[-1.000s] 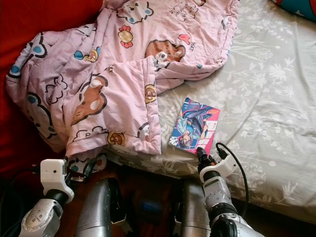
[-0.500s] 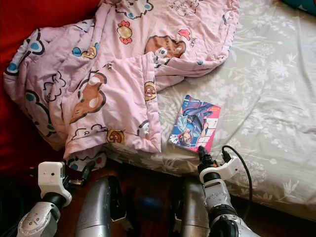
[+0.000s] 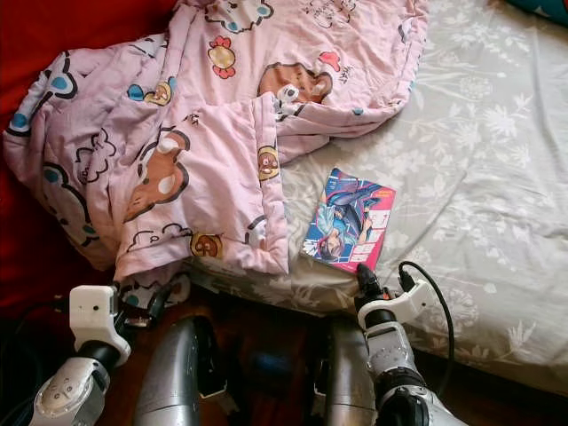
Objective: Clean up the room
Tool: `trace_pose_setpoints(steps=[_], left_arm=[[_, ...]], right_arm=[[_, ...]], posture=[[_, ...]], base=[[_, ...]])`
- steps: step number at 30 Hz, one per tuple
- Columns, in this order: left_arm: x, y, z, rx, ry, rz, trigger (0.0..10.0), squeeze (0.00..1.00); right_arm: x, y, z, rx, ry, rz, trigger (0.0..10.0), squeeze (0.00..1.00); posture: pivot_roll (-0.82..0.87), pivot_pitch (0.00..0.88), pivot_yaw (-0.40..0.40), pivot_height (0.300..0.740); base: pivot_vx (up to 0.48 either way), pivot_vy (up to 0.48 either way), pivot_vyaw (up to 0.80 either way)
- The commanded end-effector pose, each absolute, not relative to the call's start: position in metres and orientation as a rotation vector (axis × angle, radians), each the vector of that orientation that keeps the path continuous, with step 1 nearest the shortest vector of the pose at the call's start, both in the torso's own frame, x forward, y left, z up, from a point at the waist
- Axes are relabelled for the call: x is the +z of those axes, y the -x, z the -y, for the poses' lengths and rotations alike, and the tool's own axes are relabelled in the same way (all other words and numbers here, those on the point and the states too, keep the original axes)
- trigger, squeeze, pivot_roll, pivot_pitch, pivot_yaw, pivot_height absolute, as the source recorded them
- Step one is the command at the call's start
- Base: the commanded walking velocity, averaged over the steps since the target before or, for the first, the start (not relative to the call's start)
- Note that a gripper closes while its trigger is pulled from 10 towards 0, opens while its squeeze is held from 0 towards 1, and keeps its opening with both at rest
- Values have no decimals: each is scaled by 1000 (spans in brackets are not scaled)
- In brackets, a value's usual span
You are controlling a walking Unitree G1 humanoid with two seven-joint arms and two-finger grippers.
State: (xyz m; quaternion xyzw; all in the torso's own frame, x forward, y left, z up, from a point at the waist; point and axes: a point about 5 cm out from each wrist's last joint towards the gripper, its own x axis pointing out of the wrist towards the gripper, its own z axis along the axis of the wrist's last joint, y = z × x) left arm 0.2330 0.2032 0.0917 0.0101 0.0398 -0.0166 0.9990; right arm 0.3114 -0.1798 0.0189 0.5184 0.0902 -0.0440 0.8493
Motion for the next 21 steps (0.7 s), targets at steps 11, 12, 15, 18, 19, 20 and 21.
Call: trace_pose_setpoints(steps=[11,12,15,18,19,20,21], left_arm=[[75,-247,-205,-12,-27,-126,10000,0],[73,-250,-205,-12,-27,-128,10000,0],[73,-254,-205,-9,-26,-122,10000,0],[72,-259,-205,-8,-26,-116,10000,0],[72,-259,-205,-8,-26,-116,10000,0],[71,-261,-205,-8,-26,-112,10000,0],[70,-262,-205,-8,-26,-112,10000,0]], right_arm=[[15,-304,185,-247,-1043,-118,0,0],[13,-301,188,-285,-1030,-118,0,0],[6,-289,197,-403,-962,-94,0,0],[-5,-273,207,-588,-983,-102,0,0],[-5,-273,207,-588,-983,-102,0,0],[-14,-264,208,-676,-1021,-130,0,0],[-17,-261,207,-699,-1030,-141,0,0]], posture=[[55,265,-23,580],[48,252,-24,580],[44,233,-24,580],[32,212,-26,580],[32,212,-26,580],[28,199,-27,580],[28,199,-27,580]], base=[[0,0,0],[0,0,0],[0,0,0],[0,0,0],[0,0,0],[0,0,0],[0,0,0]])
